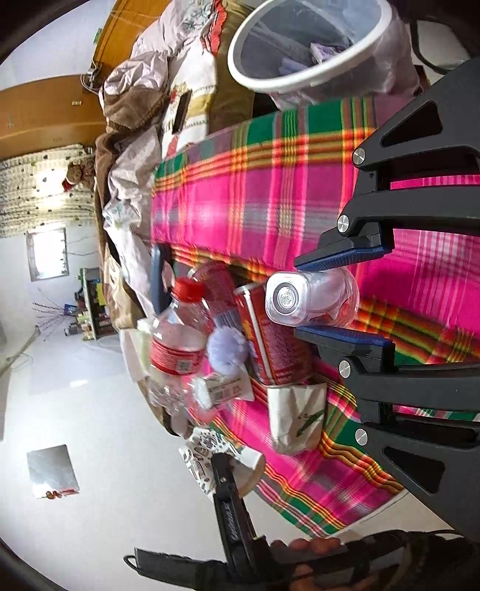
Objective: Collect trash
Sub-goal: 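Carry the paper cup and plastic cup over the trash bin with both grippers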
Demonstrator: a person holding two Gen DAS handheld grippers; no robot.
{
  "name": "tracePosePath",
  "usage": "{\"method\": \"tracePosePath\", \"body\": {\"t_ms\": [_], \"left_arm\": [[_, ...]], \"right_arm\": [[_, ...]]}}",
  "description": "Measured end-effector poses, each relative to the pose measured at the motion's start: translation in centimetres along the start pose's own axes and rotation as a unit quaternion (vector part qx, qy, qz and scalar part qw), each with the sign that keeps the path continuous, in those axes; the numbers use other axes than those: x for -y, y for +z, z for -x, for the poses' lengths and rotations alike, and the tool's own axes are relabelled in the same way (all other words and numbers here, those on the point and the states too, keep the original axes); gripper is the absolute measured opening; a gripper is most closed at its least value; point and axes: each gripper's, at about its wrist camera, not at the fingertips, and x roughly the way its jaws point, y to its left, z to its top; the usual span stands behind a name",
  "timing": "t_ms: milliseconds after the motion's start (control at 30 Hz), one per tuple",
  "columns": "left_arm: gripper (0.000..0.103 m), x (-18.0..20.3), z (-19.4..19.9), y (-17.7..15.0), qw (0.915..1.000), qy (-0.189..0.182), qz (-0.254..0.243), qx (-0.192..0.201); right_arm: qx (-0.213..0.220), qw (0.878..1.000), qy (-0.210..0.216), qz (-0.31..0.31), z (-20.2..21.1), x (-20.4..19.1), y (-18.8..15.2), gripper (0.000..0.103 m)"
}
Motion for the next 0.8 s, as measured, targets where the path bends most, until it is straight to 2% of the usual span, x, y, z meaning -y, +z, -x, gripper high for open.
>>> {"method": "tracePosePath", "body": {"t_ms": [433, 800], "left_arm": [[0.024, 7.7, 1.6, 0.0, 0.9961, -0.057, -0.066, 0.013], [0.025, 16.7, 1.0, -1.2, 0.9839, -0.120, -0.132, 0.002]], "right_arm": [[0.037, 0.998, -0.047, -0.032, 3.2, 4.8, 0.8, 0.031], [0.058, 0.992, -0.098, -0.054, 5.8, 9.6, 0.6, 0.031]]}}
